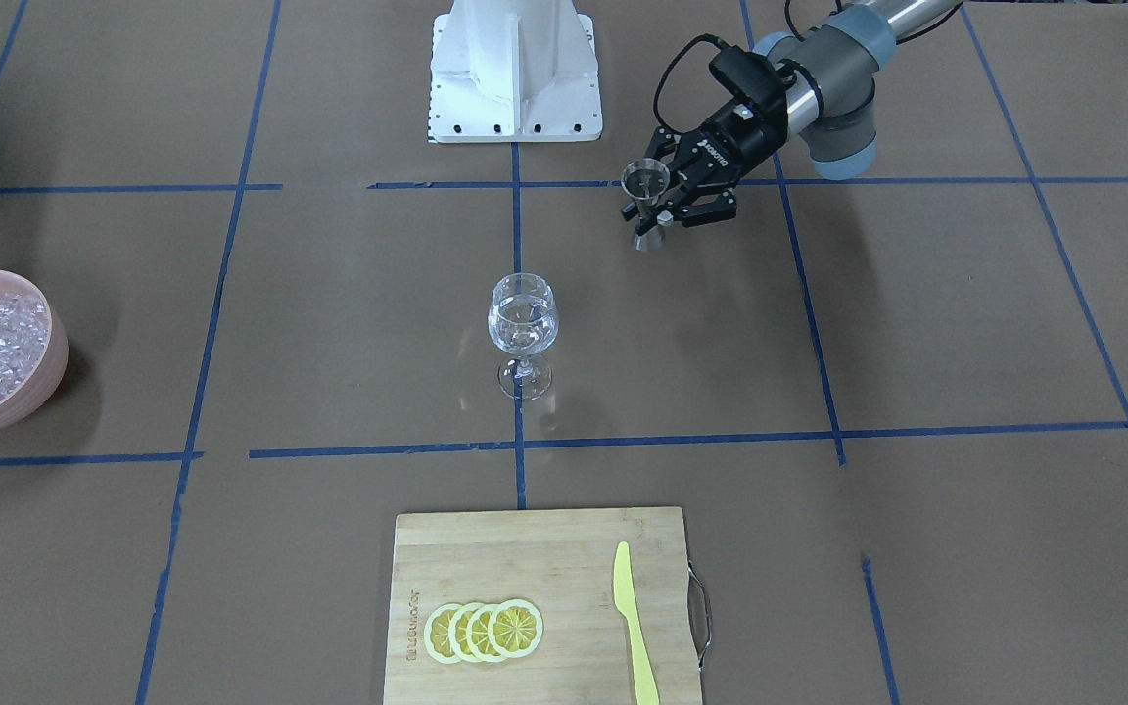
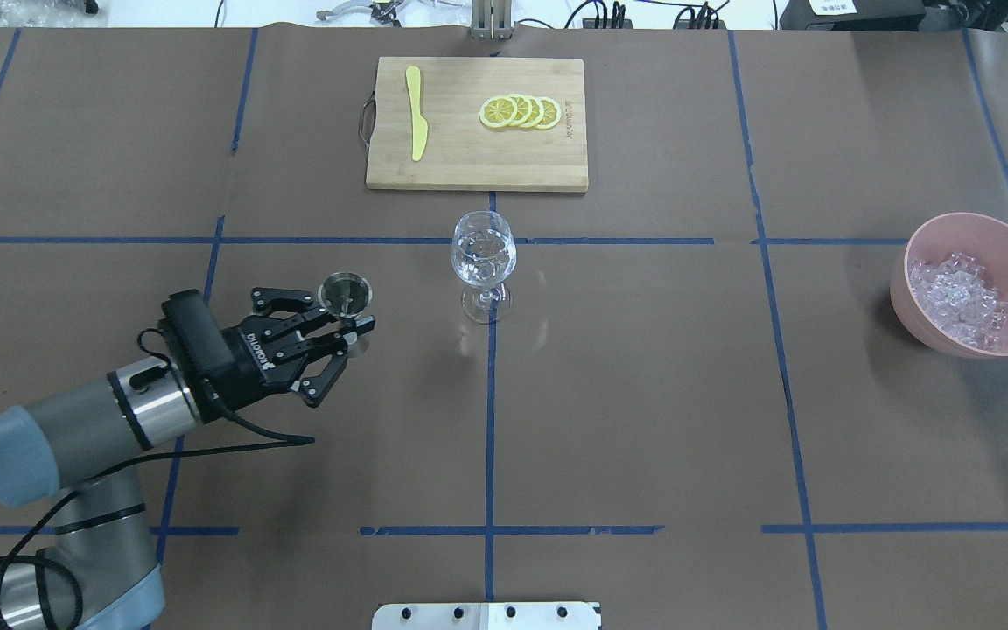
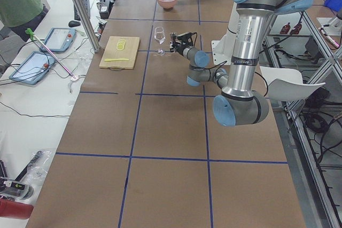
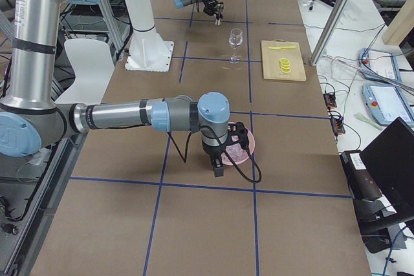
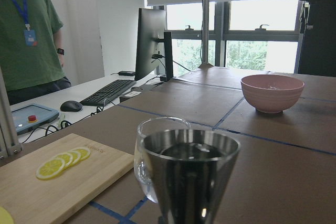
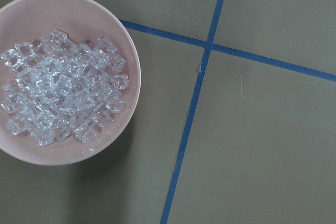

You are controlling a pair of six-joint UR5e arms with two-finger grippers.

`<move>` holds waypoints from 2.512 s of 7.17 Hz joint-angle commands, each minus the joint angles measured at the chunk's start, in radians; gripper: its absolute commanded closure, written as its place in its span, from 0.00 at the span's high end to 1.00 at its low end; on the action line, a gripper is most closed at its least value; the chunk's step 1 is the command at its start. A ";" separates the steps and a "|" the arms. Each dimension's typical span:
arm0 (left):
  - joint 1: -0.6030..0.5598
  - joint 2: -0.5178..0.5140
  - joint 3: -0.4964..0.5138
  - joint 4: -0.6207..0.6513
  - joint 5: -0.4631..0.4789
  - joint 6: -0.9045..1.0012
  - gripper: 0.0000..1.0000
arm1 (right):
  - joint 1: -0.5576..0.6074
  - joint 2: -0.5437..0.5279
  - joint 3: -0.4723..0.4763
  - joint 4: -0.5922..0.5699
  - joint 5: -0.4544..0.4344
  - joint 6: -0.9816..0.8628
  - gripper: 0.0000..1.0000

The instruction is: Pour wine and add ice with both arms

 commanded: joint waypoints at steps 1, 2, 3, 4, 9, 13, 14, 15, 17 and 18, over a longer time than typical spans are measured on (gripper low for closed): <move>-0.023 -0.111 -0.005 0.156 -0.023 0.006 0.00 | 0.000 0.000 -0.001 -0.001 0.000 -0.001 1.00; -0.040 -0.148 -0.008 0.240 -0.026 -0.055 0.00 | 0.000 0.002 -0.001 0.001 -0.002 0.000 1.00; -0.084 -0.154 -0.008 0.288 -0.084 -0.065 0.00 | 0.000 0.002 -0.001 0.001 -0.002 0.007 1.00; -0.136 -0.148 -0.008 0.306 -0.179 -0.094 0.00 | 0.000 0.004 -0.001 0.001 -0.002 0.008 1.00; -0.151 -0.154 -0.049 0.524 -0.192 -0.108 0.00 | 0.000 0.002 -0.001 0.001 -0.002 0.008 1.00; -0.146 -0.173 -0.088 0.629 -0.226 -0.106 0.00 | 0.000 0.000 -0.001 0.001 -0.002 0.008 1.00; -0.148 -0.191 -0.089 0.670 -0.226 -0.103 0.00 | 0.000 0.000 -0.001 0.001 -0.002 0.008 1.00; -0.146 -0.203 -0.092 0.702 -0.226 -0.103 0.00 | 0.000 -0.001 -0.001 -0.001 -0.002 0.008 1.00; -0.146 -0.206 -0.111 0.765 -0.226 -0.097 0.00 | 0.000 -0.001 -0.002 -0.001 -0.002 0.008 1.00; -0.146 -0.211 -0.144 0.837 -0.226 -0.097 0.00 | 0.000 -0.001 -0.002 -0.001 -0.002 0.008 1.00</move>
